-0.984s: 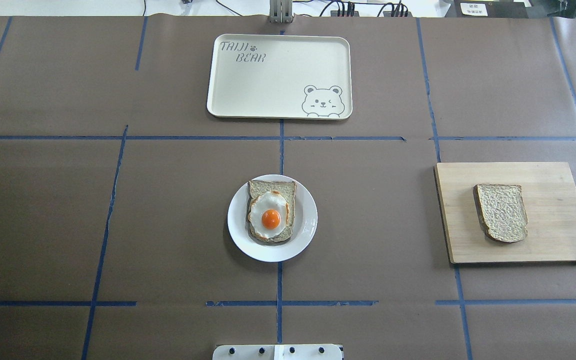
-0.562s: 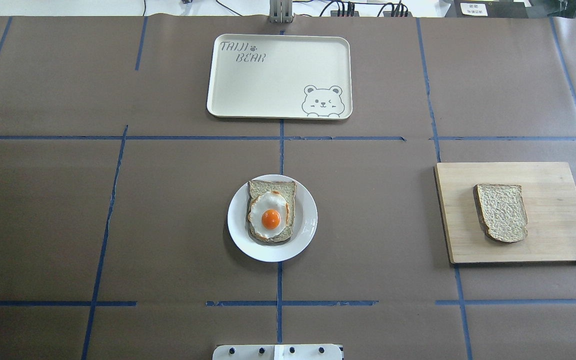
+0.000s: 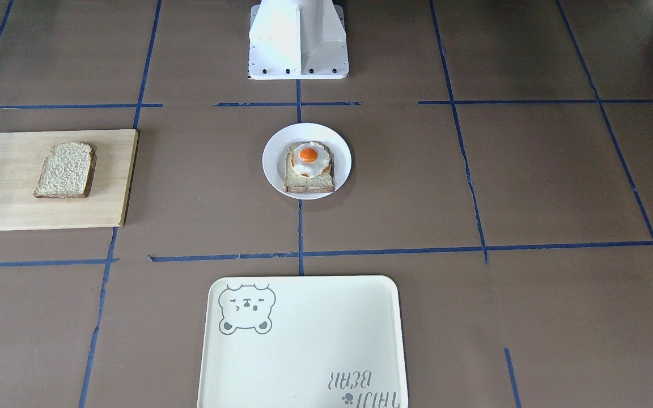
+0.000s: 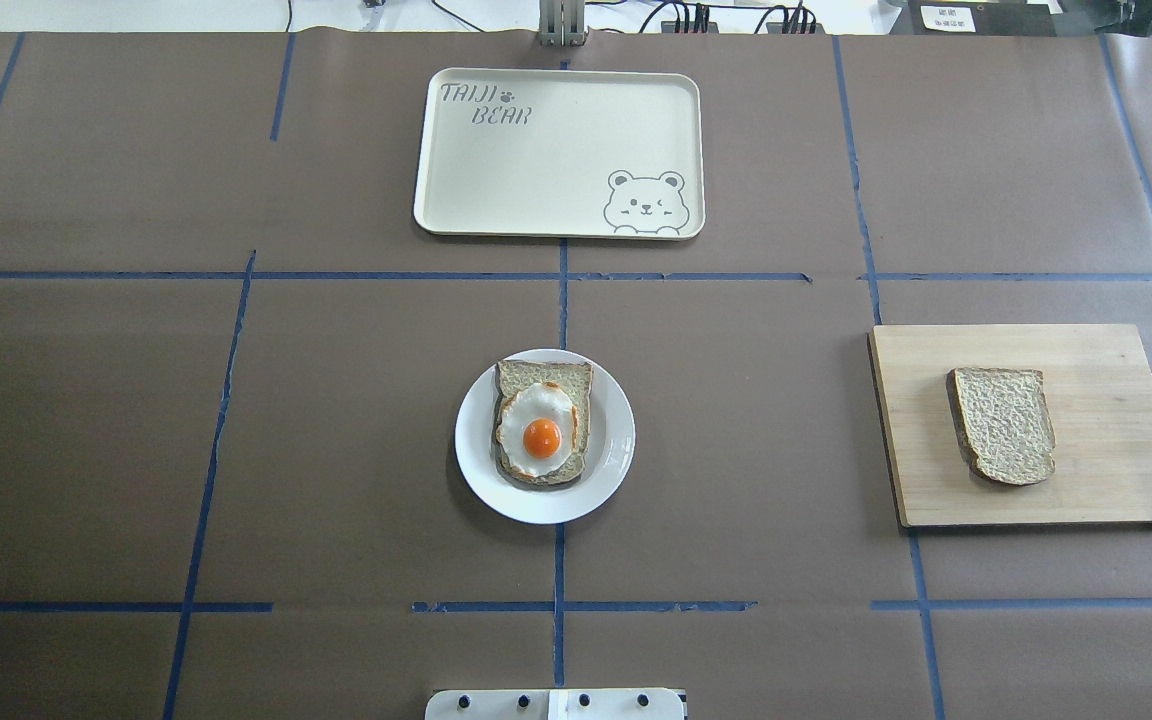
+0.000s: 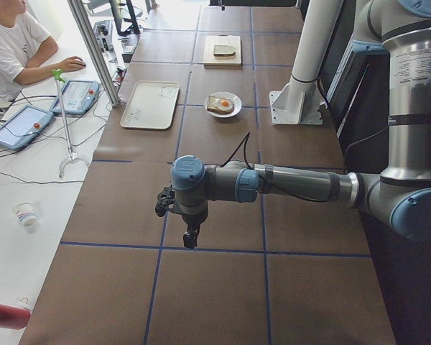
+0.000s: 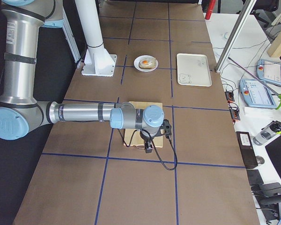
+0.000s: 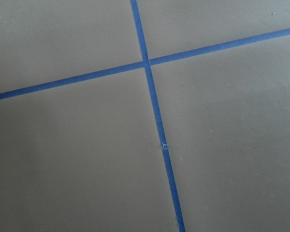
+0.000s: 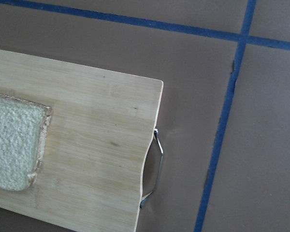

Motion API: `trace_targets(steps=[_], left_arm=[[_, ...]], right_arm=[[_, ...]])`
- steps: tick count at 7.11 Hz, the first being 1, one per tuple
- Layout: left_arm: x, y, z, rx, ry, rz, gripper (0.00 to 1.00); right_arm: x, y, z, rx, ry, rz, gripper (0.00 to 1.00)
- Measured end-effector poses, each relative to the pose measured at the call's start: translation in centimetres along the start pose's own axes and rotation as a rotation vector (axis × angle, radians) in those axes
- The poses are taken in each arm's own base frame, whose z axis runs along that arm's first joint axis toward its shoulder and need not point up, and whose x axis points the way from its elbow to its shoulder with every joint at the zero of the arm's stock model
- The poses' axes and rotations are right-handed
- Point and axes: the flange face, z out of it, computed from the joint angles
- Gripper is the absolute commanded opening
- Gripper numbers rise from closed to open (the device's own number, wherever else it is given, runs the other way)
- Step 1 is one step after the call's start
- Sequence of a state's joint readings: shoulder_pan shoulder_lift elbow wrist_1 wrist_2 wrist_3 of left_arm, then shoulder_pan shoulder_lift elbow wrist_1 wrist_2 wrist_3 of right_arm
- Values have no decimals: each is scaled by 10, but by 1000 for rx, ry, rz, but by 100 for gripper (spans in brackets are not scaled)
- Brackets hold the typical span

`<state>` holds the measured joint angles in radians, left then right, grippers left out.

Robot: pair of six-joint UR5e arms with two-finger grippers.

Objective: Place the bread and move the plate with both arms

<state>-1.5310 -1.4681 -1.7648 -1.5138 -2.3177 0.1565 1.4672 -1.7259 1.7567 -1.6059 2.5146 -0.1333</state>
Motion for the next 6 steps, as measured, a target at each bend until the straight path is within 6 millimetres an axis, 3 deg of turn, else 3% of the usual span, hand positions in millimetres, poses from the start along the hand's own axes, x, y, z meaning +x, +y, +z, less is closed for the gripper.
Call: trace_targets(steps=[2,5,6], left_arm=[[2,0,-2,4,0,3,100],[3,0,-3,6,-1,5,100],[3,0,-3,6,-1,5,100]], right_arm=[[-32,-14,30,12,-25,25,100],[-94,-26,104,104,-18,131,98],[-116,-24,125,136,-52,188,92]])
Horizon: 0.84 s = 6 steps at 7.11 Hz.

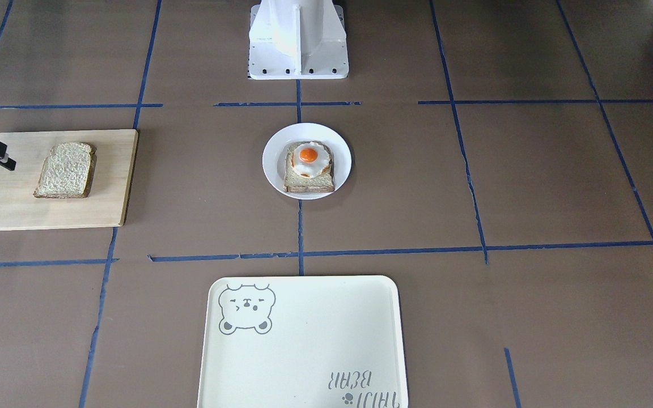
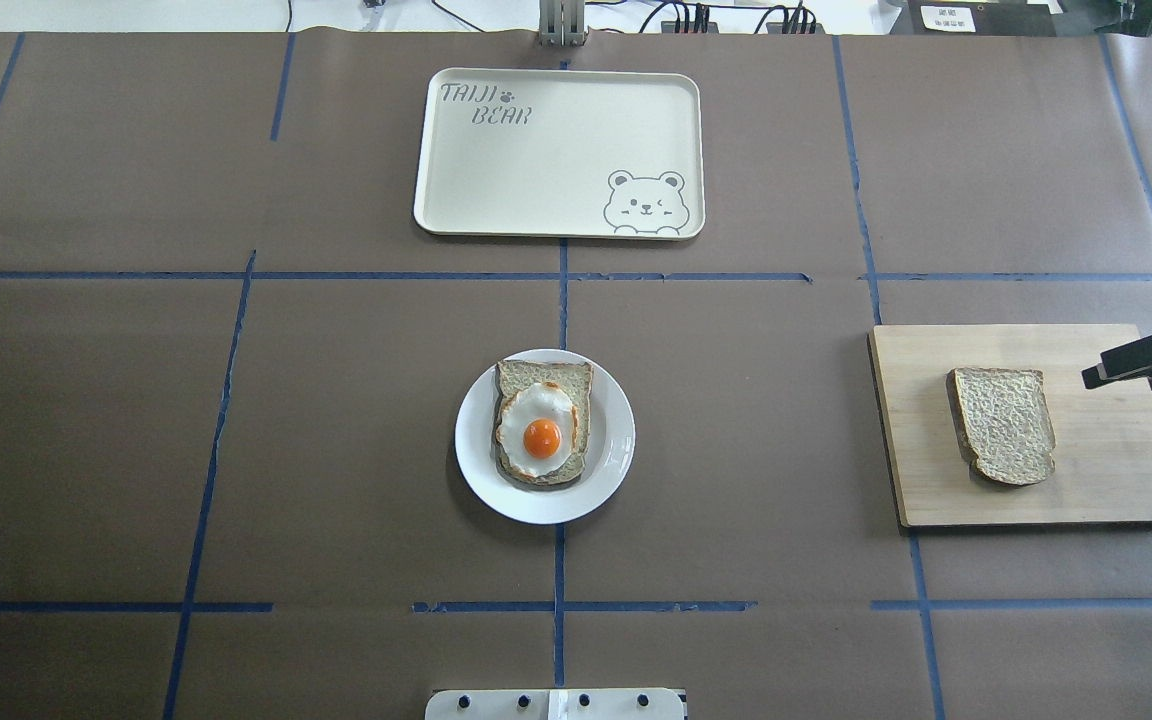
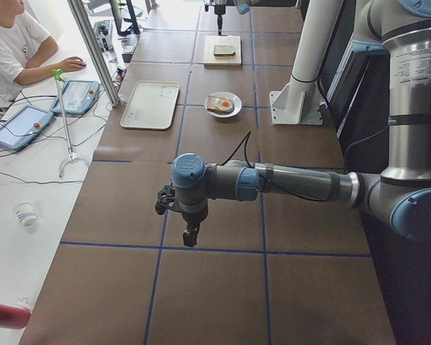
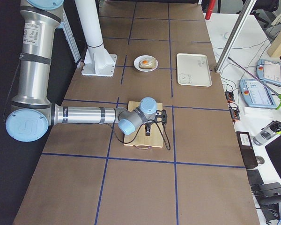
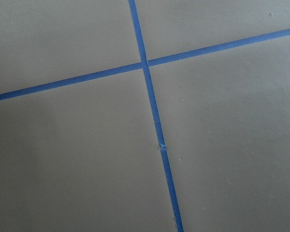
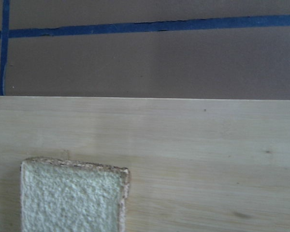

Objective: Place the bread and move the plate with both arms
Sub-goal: 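Lower the right gripper onto the bread slice on the cutting board and grasp it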

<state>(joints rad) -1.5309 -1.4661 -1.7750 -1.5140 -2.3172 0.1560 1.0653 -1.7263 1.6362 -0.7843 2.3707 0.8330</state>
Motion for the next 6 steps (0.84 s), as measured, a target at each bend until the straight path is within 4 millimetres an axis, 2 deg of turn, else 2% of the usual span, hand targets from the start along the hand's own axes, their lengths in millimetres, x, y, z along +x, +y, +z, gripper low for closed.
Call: trace_targets(steps=[1,2,5,6], left_arm=[[0,0,0,-1,0,-1,100],[-1,1,1,-3,0,-3,100],[-1,2,1,-2,1,-3,100],[0,2,1,-2,1,-3,100]], right_arm=[[-18,9,18,12,-22,40,85],[-26,16,30,14,-25,57,81],[-27,24,40,6,-17,73,77],[-28,26,43,0,-15,77,71]])
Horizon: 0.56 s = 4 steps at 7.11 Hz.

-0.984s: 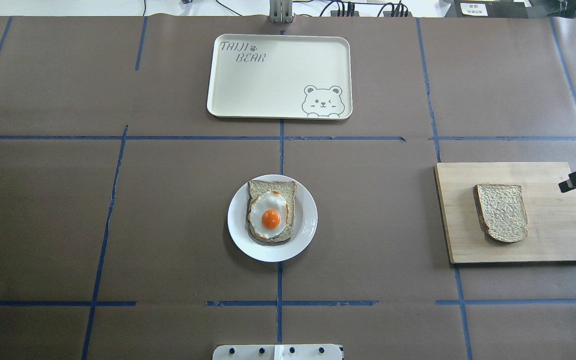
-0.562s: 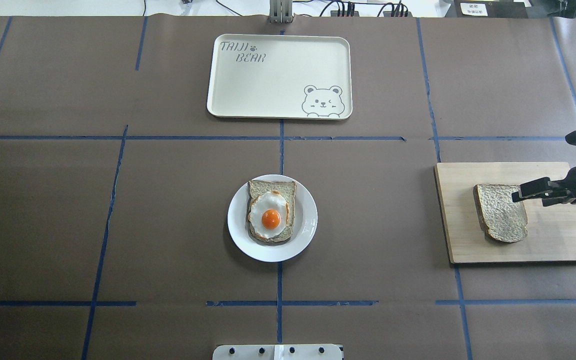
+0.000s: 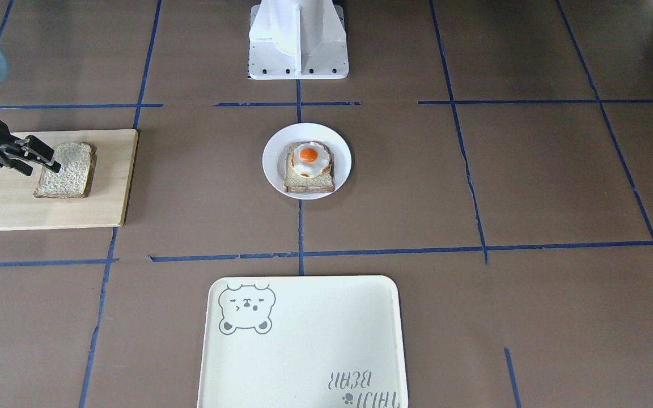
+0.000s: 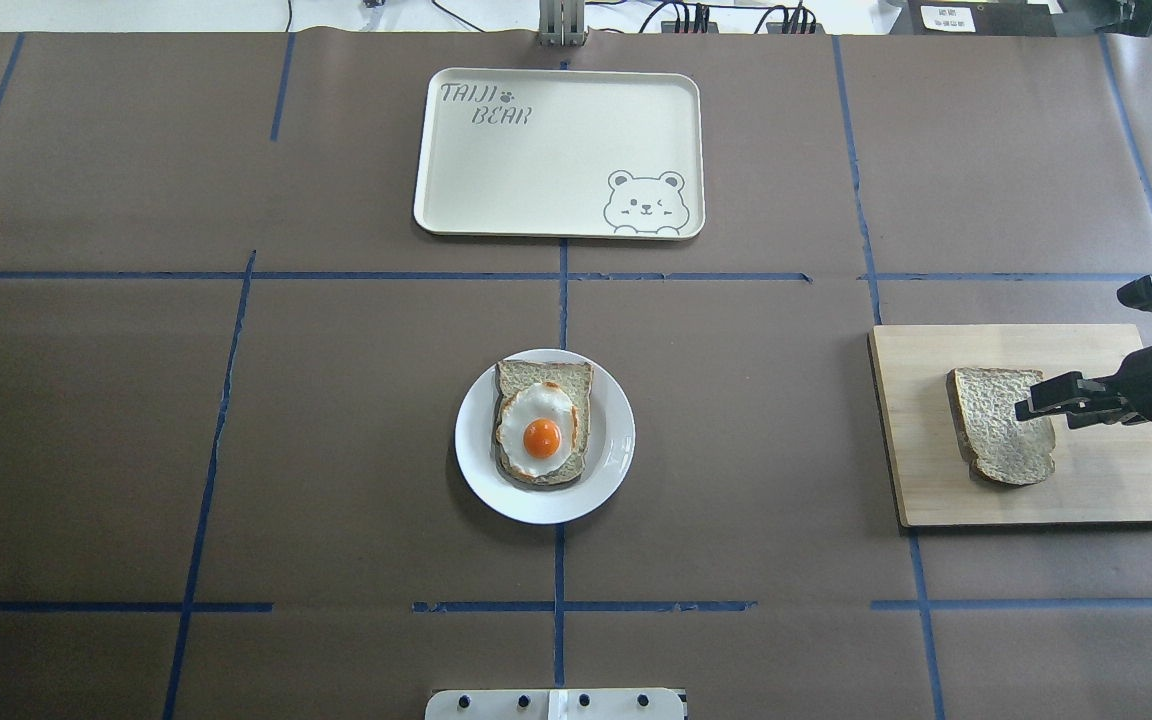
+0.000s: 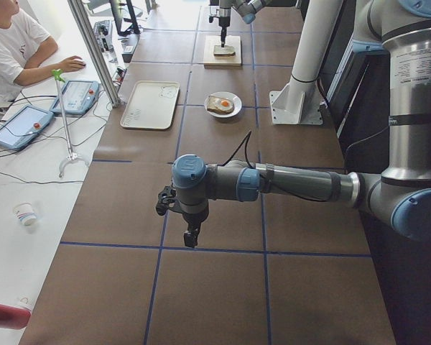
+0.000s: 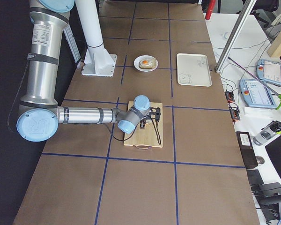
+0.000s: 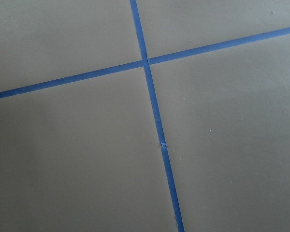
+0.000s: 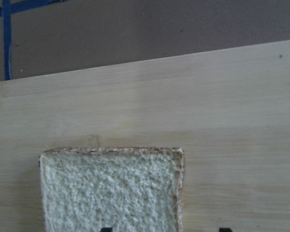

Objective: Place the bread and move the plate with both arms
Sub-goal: 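Lower the right gripper onto the bread slice on the cutting board and grasp it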

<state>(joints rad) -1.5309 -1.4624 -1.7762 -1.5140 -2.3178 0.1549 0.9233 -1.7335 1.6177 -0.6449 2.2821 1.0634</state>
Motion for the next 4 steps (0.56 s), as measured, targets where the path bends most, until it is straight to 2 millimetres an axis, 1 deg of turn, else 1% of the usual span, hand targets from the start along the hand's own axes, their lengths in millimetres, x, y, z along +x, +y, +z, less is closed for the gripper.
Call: trace_targets(steps=[1,2,3,4], left_arm=[[0,0,0,1,0,1,100],[1,0,-1,1,0,1,100],[1,0,-1,1,0,1,100],[1,0,-1,2,0,1,100]], right_arm=[[-1,2,3,-8,2,4,56],[-2,3,6,-12,3,6,21],[-2,3,6,-13,4,8,1],[-2,3,6,-14,5,9,0]])
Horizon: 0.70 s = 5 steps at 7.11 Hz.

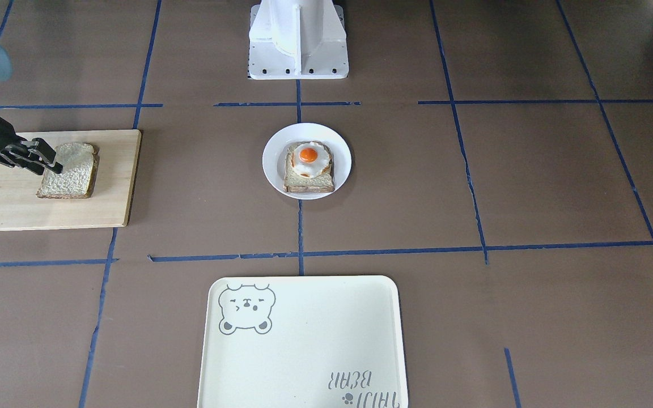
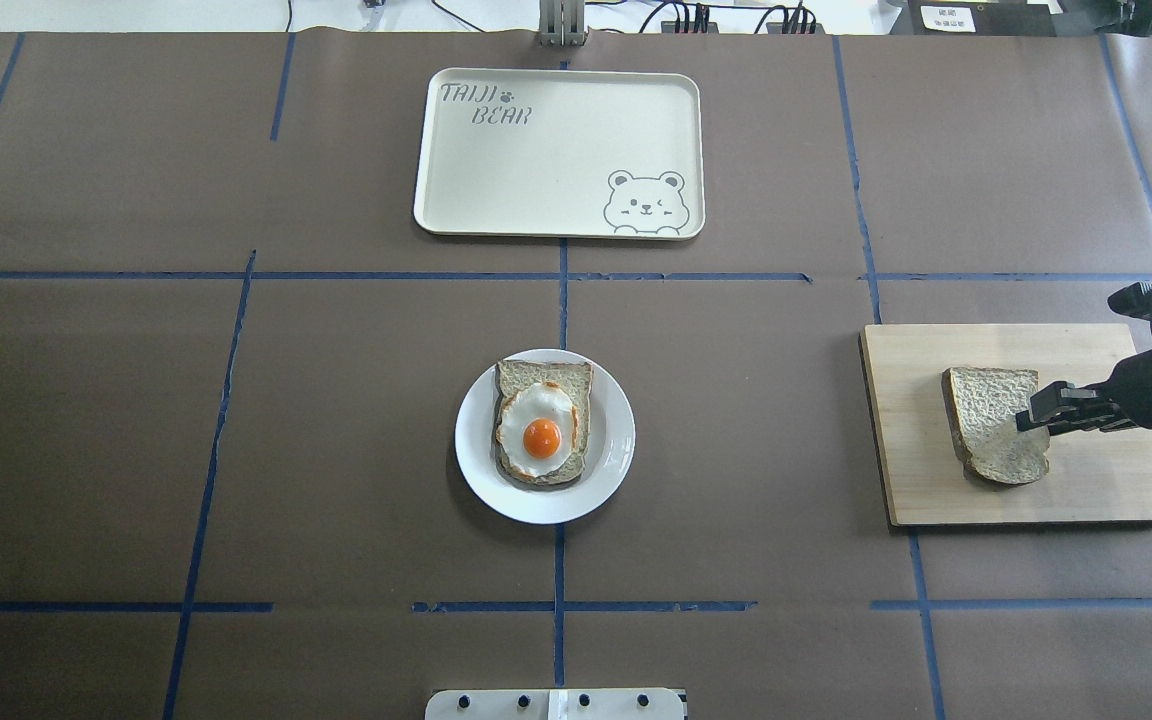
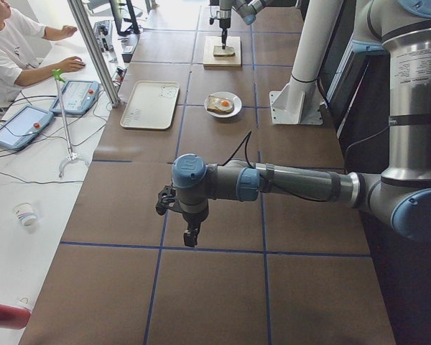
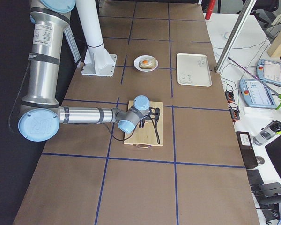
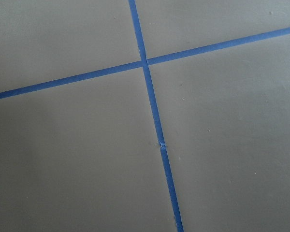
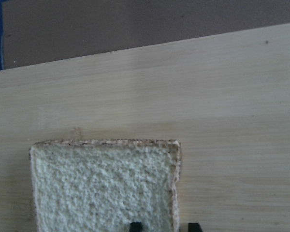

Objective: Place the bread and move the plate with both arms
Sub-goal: 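Lower the right gripper onto the bread slice on the cutting board and grasp it, then lift the bread slice with the right gripper and carry it over the plate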

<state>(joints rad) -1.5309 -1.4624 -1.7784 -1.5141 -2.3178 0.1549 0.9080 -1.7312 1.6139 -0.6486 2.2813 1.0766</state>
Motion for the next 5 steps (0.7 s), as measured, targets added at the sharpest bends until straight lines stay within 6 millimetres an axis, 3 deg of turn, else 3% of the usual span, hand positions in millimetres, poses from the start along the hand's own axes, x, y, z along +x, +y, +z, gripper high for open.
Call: trace_targets(steps=[5], left_arm=[[0,0,0,1,1,0,100]], right_arm=[[7,5,-3,-5,0,0,0]])
